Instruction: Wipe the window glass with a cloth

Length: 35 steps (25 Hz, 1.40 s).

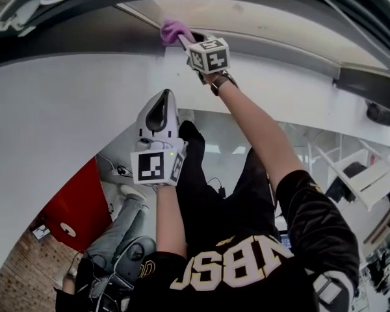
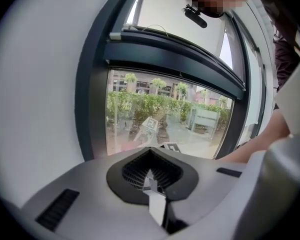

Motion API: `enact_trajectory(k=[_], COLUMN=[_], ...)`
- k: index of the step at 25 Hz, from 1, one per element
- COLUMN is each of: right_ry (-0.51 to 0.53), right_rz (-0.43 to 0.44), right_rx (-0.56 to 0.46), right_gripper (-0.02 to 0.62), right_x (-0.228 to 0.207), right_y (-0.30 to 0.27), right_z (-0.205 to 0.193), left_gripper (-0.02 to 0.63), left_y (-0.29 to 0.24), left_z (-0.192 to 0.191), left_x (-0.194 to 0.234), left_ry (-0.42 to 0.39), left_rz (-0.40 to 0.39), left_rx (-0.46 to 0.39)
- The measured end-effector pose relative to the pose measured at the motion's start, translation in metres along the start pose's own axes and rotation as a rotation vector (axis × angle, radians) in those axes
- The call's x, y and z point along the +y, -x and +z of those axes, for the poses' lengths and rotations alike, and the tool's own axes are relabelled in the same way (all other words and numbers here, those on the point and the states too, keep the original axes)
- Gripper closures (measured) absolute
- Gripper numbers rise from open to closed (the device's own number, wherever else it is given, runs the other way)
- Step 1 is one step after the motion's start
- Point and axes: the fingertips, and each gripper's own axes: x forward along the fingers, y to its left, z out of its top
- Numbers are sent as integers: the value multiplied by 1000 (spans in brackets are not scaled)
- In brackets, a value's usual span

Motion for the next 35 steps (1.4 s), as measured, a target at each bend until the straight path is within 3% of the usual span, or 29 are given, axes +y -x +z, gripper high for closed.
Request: enact_trajectory(k=[4, 9, 15, 19, 22, 25, 28, 31, 35], right_ry=[-47, -168, -345, -510, -586, -626, -557, -399, -236], right_rz=[-110, -290, -582, -803, -906, -896, -803, -655, -383], right_rx=[8, -42, -162, -285, -325, -324, -248, -130, -34], right_gripper=[515, 515, 515, 515, 515, 515, 515, 515, 515], right_x=[-93, -222, -366, -433, -458, -455, -416, -338, -210], right_y=[82, 220, 388, 478, 509, 497, 438, 348, 206], right_z=[-14, -31, -49, -73, -86, -93, -91, -92, -86], left_gripper=[591, 591, 591, 591, 591, 591, 591, 591, 591], left_y=[-35, -79, -127, -142, -146, -142, -128, -106, -84], left_z=[-2, -5, -20, -25, -22, -24, -28, -33, -45], left_x=[-52, -150, -269, -318, -320, -301, -263, -211, -132], left_ry=[42, 89, 121, 113, 95, 104, 120, 123, 97], left_rz=[-55, -155, -297, -347, -329, -297, -234, -178, -81], left_rx=[-16, -27, -2, -8, -33, -25, -19, -8, 22])
